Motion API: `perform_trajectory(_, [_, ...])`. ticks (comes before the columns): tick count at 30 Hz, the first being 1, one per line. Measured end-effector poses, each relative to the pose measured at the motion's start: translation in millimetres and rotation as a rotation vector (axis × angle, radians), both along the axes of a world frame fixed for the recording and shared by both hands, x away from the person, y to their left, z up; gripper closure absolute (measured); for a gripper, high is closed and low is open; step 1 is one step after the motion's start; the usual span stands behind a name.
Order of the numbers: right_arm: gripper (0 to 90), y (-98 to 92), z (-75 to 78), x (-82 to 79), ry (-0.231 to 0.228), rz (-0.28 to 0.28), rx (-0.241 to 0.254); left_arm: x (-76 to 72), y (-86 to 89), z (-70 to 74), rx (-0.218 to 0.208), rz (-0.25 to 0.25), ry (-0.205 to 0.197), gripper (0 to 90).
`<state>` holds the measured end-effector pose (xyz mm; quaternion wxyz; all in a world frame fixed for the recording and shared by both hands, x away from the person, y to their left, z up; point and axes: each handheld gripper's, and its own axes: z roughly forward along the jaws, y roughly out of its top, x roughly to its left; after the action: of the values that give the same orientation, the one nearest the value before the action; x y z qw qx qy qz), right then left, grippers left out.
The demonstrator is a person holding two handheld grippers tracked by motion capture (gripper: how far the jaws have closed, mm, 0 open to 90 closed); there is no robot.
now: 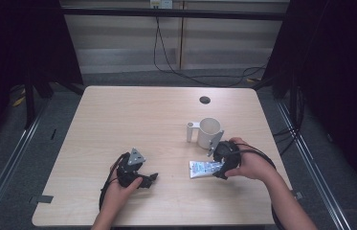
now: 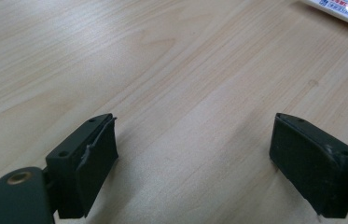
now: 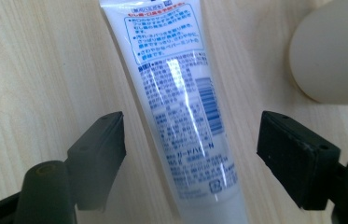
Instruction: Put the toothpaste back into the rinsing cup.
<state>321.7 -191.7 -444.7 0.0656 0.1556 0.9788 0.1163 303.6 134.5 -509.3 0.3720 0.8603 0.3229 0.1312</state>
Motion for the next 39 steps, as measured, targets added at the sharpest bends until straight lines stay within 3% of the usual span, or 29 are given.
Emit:
perform_trajectory(7, [26.4, 18.3, -8.1, 7.7, 0.043, 0.048, -0.071, -0.2, 0.0, -0.2, -0.005, 0.001, 0.002, 14.7])
perform_trajectory(13, [29.7, 24.3, -13.1, 9.8, 0.056, 0.068, -0.099, -0.2, 0.5, 0.1, 0.002, -0.002, 0.002, 14.7])
perform_trajectory(21, [40.8, 26.3, -13.3, 10.1, 0.059, 0.090, -0.078, -0.3, 0.6, 0.1, 0.003, -0.001, 0.002, 14.7])
perform_trajectory(24, [41.7, 26.7, -13.0, 11.0, 0.056, 0.103, -0.079, -0.3, 0.6, 0.1, 0.003, -0.001, 0.003, 14.7])
perform_trajectory(29, [41.8, 22.1, -16.1, 11.0, 0.058, 0.090, -0.033, -0.4, 0.6, 0.1, 0.003, 0.000, 0.002, 14.7])
perform_trajectory(32, [43.4, 20.5, -20.6, 11.4, 0.041, 0.118, -0.027, -0.4, 0.6, 0.1, 0.003, 0.000, 0.002, 14.7])
perform_trajectory(34, [48.9, 19.6, -20.0, 11.1, 0.037, 0.128, -0.025, -0.3, 0.7, 0.1, 0.001, -0.002, 0.004, 14.7])
perform_trajectory(39, [64.8, 12.8, -14.3, 13.4, 0.067, 0.079, 0.028, -0.3, 0.7, 0.1, 0.001, -0.002, 0.004, 14.7])
